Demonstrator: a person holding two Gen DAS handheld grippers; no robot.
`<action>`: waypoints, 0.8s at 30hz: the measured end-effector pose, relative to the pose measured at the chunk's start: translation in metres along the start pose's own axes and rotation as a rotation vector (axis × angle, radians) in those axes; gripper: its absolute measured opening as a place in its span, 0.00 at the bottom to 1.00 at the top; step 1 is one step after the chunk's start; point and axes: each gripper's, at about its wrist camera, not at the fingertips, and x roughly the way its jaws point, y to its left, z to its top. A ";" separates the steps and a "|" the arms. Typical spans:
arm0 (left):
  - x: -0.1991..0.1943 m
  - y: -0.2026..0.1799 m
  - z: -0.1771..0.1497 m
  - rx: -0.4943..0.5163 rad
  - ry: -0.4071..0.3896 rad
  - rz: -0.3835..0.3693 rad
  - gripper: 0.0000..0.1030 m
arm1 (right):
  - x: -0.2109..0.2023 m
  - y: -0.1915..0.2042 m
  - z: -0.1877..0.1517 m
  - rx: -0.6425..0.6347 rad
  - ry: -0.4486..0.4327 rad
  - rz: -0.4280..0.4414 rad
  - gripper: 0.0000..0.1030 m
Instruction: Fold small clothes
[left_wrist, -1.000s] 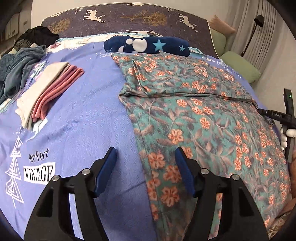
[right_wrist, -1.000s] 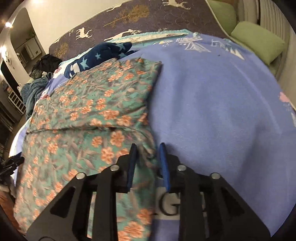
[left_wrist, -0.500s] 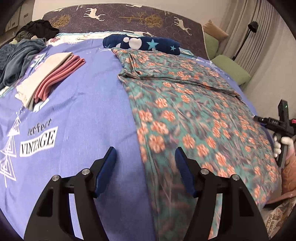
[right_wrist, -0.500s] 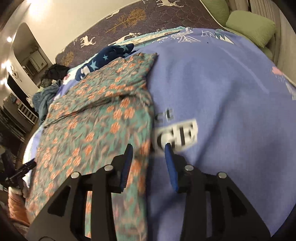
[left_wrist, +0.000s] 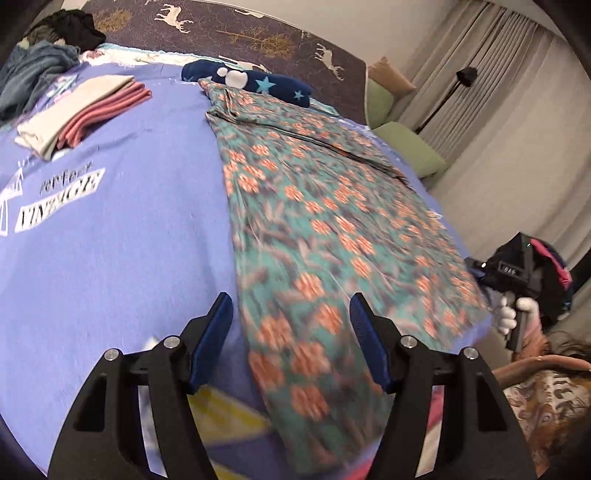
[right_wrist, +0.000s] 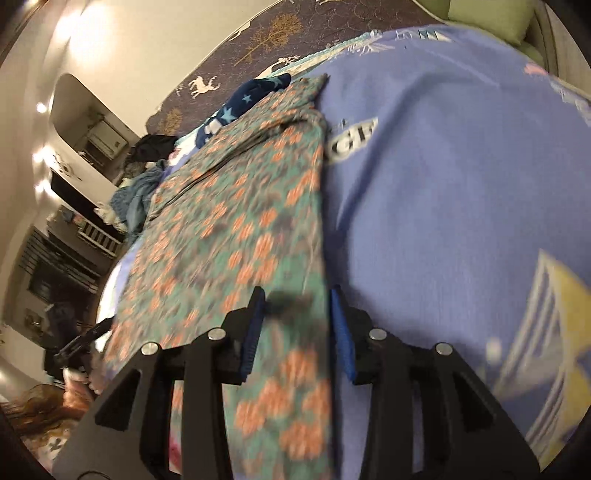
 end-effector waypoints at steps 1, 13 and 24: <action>-0.003 -0.001 -0.005 -0.007 -0.003 -0.012 0.62 | -0.004 0.000 -0.006 0.003 0.003 0.011 0.35; -0.008 0.003 -0.023 -0.098 -0.019 -0.158 0.52 | -0.034 -0.024 -0.049 0.125 0.029 0.211 0.34; -0.042 -0.014 0.001 -0.204 -0.202 -0.243 0.03 | -0.100 -0.018 -0.035 0.164 -0.208 0.321 0.03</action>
